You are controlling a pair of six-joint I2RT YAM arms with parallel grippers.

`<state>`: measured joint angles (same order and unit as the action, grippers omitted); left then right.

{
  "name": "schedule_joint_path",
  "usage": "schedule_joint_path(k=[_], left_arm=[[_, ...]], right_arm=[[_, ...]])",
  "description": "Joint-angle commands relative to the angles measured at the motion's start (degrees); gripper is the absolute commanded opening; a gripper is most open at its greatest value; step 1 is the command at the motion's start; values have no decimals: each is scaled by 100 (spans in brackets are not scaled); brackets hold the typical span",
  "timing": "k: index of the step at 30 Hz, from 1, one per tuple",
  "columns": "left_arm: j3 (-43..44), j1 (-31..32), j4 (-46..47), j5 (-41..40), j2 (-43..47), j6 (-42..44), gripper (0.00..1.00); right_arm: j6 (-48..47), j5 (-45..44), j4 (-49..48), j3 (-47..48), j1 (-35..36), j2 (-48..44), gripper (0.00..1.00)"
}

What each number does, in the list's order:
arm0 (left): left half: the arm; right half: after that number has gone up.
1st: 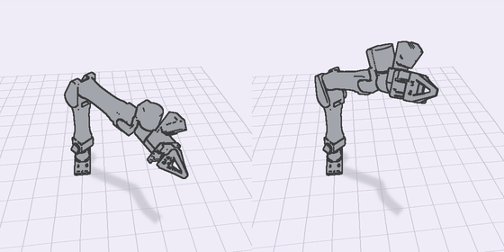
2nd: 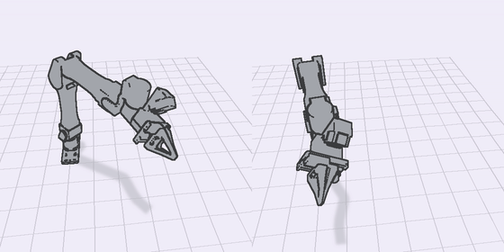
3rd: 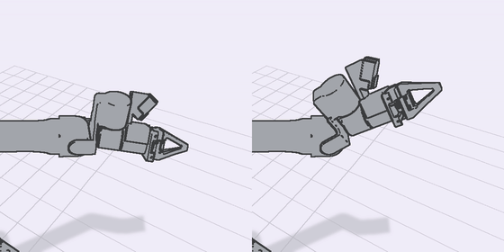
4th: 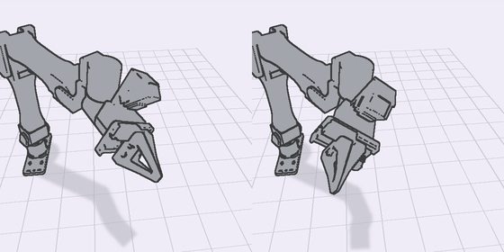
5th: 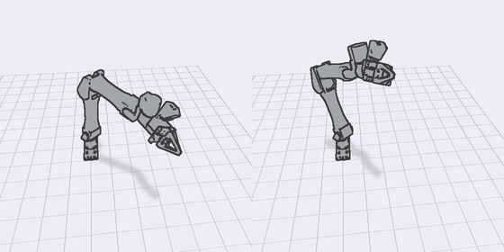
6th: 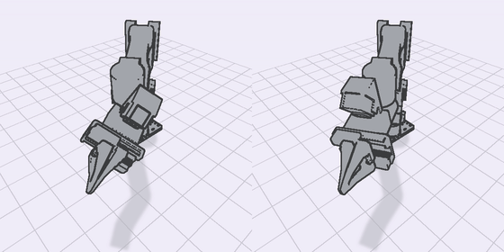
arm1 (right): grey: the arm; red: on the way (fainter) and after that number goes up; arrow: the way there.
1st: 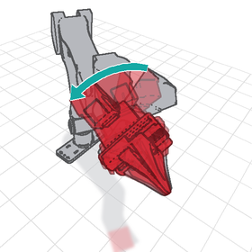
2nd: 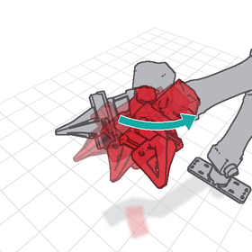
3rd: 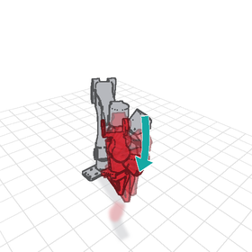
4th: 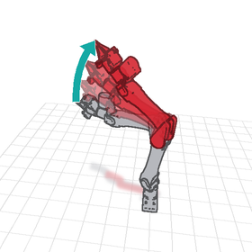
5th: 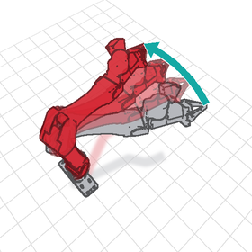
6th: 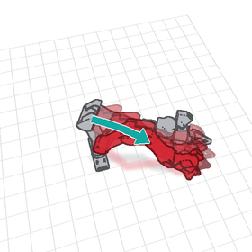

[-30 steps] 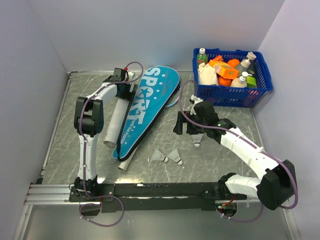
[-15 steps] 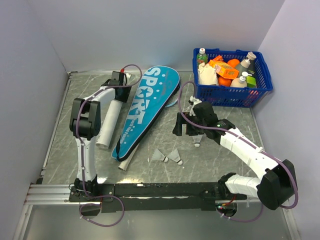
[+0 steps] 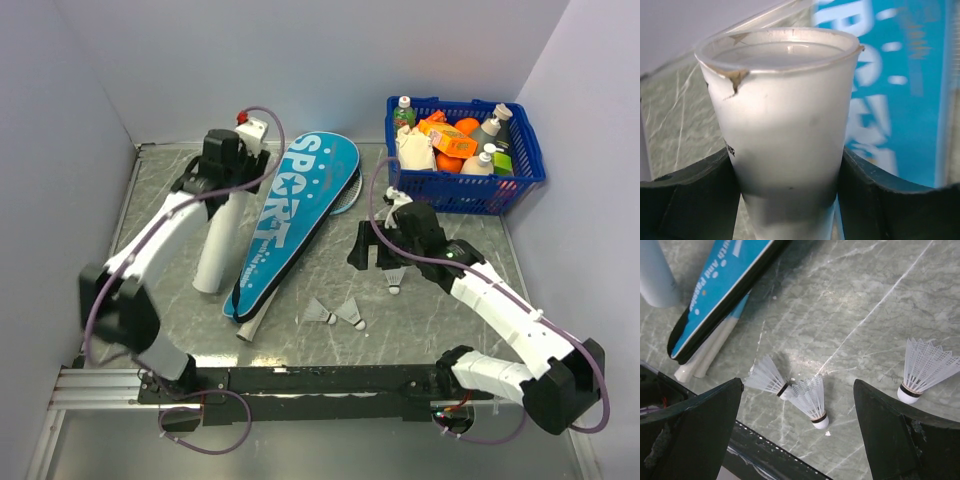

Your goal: Pack up the badminton gear

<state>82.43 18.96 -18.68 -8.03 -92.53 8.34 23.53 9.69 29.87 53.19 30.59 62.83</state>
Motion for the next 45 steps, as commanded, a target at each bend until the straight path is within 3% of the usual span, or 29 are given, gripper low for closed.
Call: schedule_joint_path(k=[1, 4, 10, 17, 24, 31, 45], left_arm=[[-831, 406, -119, 871, 1409, 150, 1], [-1613, 626, 65, 1730, 2358, 308, 2], [-2512, 863, -127, 2464, 3609, 283, 6], [-3610, 1197, 188, 3148, 4769, 633, 5], [-4209, 1329, 374, 4677, 5798, 713, 7], [-4297, 1523, 567, 5110, 5817, 564, 6], [-4147, 1945, 672, 4574, 4894, 537, 4]], right_arm=[[29, -108, 274, 332, 61, -394, 100], [-24, -117, 572, 473, 79, -552, 100], [-182, 67, 1196, 886, 96, -947, 100], [-506, 1130, 1662, 1220, 167, -1159, 100], [-674, 2062, 1900, 1668, 237, -966, 100], [-806, 2941, 1847, 2441, 447, -518, 97], [-850, 3012, 1549, 3338, 1010, 669, 87]])
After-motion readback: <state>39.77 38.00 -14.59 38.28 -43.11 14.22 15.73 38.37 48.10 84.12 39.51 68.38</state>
